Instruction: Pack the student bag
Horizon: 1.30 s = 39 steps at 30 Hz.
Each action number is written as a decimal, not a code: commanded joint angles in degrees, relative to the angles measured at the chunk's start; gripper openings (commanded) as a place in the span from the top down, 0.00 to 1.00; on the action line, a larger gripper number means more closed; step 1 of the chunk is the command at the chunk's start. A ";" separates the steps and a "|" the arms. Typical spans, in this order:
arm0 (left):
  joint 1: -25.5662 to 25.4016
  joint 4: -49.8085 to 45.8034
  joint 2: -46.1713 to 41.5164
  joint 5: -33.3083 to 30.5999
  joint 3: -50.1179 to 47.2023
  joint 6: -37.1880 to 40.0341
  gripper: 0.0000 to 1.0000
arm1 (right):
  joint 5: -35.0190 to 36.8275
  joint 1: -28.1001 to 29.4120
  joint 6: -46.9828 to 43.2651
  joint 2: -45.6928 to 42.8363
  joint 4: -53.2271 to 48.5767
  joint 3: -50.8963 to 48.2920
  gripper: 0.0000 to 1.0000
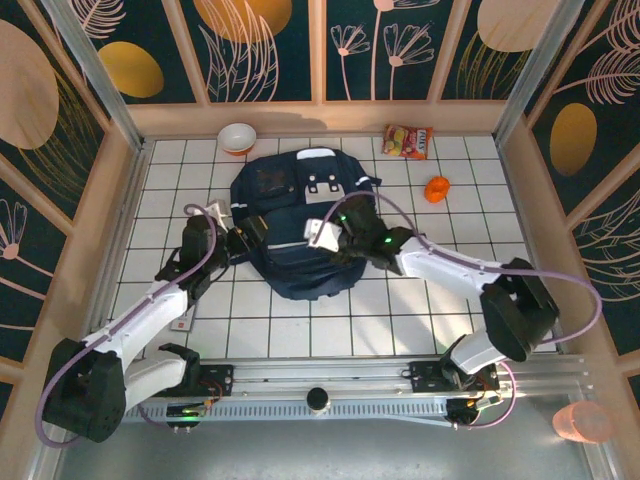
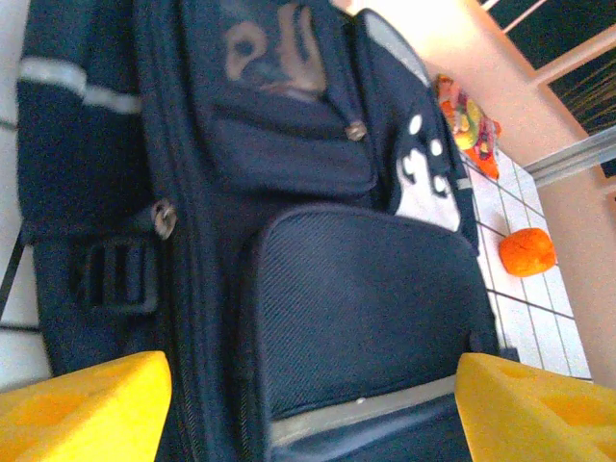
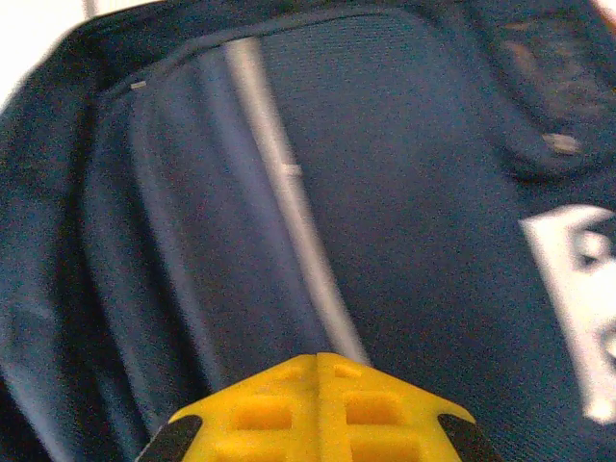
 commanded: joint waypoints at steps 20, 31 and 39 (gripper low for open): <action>0.58 -17.30 5.64 14.09 11.39 69.74 0.28 | -10.33 -8.64 1.02 -7.12 -6.01 -0.15 0.74; -5.87 -17.18 8.59 8.75 7.41 104.30 0.25 | -11.48 -7.67 2.11 -5.84 -3.55 -0.24 0.61; -7.94 -11.05 15.07 10.81 7.47 103.83 0.23 | -10.87 -7.07 3.82 -7.51 -2.97 -1.67 0.55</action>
